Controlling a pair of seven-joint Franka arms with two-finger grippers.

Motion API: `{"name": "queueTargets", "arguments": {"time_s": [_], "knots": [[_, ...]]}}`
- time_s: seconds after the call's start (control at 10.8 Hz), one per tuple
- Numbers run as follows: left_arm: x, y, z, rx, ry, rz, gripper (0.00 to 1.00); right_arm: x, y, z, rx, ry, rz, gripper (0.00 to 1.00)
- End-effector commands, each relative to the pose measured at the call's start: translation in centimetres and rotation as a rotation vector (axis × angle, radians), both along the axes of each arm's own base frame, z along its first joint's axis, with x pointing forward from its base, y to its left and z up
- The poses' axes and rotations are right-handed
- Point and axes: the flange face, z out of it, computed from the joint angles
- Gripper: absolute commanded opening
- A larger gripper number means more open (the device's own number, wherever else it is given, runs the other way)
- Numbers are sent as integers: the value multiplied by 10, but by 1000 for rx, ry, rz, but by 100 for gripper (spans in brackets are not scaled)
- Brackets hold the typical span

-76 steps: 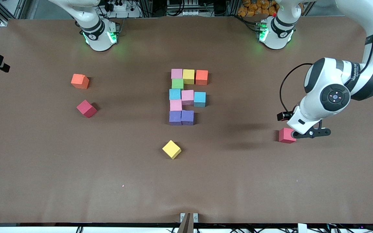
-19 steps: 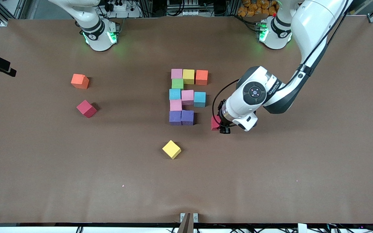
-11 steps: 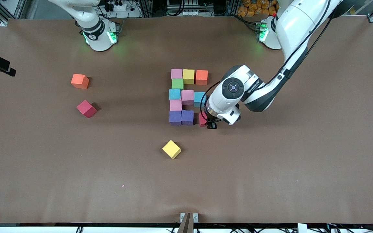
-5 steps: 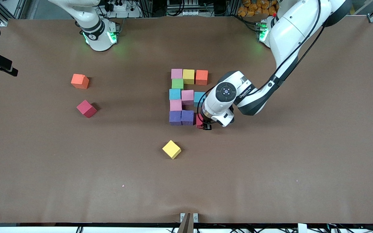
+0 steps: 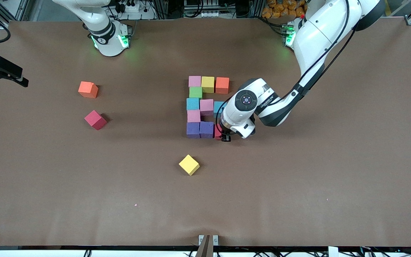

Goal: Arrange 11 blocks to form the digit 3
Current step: 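Place the red block next to the purple blocks and open the left gripper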

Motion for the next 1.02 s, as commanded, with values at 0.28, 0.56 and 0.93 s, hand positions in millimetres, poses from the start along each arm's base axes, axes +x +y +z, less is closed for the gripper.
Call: {"name": "queueTargets", "arguments": {"time_s": [0.28,0.56,0.93], "knots": [[-9,-5,-13,21,-22,-11,17,2,-4,-7,20,8,8,100],[-8,-5,-19,35,-27,-14,30,0,3,-13,18,40,22,100],[-5,-6,-16,30,-31,-10,30,1,13,-16,23,49,42,100]]}}
